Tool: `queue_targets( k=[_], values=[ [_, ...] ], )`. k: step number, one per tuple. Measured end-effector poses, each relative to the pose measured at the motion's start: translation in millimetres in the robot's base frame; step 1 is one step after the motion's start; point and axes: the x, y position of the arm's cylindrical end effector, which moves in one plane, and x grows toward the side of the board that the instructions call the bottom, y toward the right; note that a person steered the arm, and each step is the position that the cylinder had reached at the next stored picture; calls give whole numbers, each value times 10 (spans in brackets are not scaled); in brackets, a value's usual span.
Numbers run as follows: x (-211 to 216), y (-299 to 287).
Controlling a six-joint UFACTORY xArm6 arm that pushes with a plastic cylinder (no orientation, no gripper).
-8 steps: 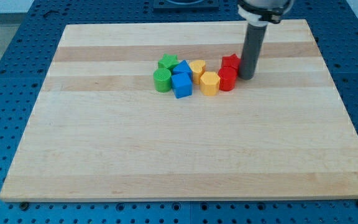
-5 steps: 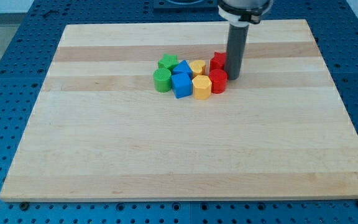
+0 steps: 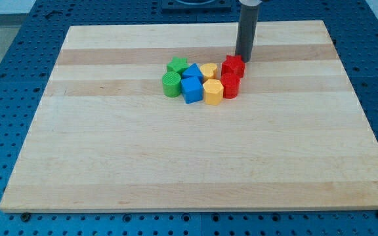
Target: Slide the red star a bit down
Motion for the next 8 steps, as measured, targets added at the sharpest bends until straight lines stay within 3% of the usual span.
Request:
queue_targets(
  k=[3, 5, 7, 8],
  values=[
    [109, -288],
    [156, 123],
    [163, -371],
    [163, -227]
  ],
)
